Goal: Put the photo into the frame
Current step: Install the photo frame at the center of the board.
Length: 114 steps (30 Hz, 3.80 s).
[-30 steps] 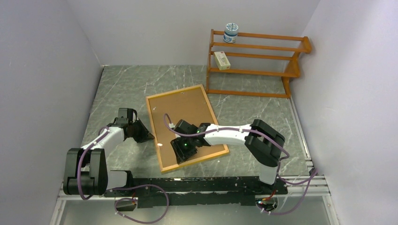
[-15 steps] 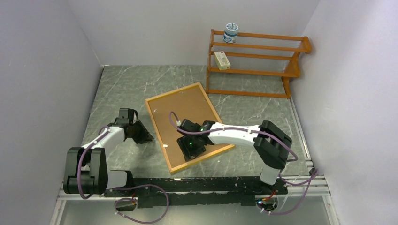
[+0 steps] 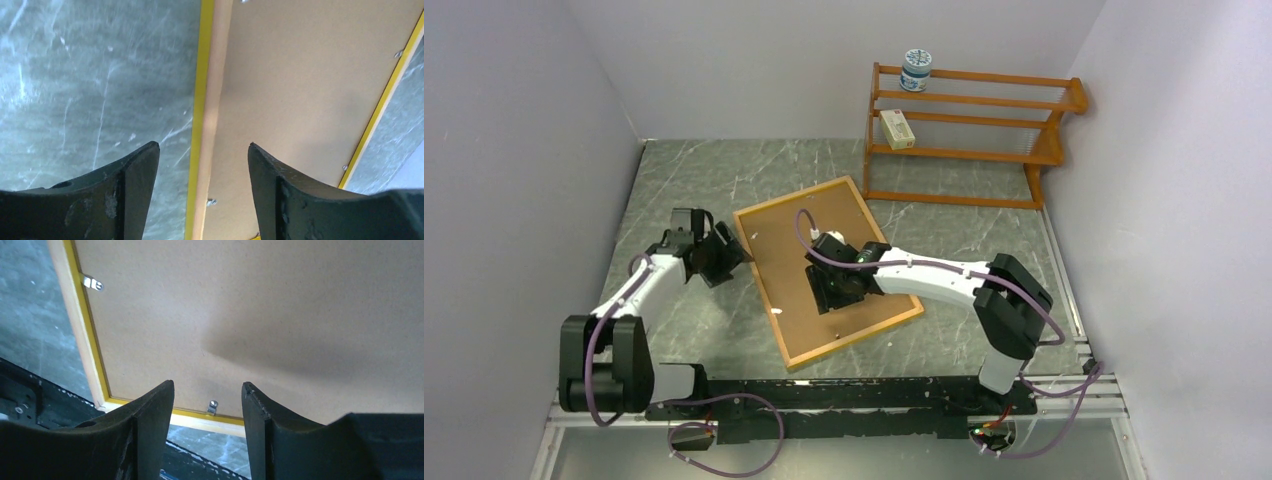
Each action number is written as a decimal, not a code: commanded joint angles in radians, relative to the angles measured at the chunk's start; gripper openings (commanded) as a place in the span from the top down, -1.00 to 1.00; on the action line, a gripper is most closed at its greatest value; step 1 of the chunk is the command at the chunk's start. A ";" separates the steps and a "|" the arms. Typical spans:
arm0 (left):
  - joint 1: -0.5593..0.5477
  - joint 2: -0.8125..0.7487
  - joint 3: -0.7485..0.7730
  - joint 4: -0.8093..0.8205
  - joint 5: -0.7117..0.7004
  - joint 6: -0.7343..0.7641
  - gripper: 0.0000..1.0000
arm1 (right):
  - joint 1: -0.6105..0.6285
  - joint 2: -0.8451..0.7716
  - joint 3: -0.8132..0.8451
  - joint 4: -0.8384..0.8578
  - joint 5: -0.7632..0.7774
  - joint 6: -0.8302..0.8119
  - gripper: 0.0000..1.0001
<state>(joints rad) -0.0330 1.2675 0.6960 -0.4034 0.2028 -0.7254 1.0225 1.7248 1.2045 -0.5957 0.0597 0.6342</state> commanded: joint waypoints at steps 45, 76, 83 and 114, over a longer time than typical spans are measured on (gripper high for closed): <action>-0.108 0.679 0.539 -0.187 -0.427 0.083 -0.12 | -0.186 -0.128 -0.172 0.223 -0.050 -0.029 0.01; -0.105 0.721 0.613 -0.200 -0.346 0.095 -0.33 | -0.548 -0.090 -0.270 0.235 -0.013 -0.141 -0.58; -0.105 0.716 0.601 -0.162 -0.309 0.114 -0.52 | -0.548 -0.046 -0.274 0.244 -0.079 -0.172 -0.50; -0.099 0.622 0.555 -0.118 -0.192 0.253 0.49 | -0.566 -0.090 -0.168 0.205 0.064 -0.081 -0.35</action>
<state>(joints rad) -0.1162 1.8999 1.2804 -0.5148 -0.0715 -0.5541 0.4721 1.6604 0.9684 -0.3855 0.0460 0.4995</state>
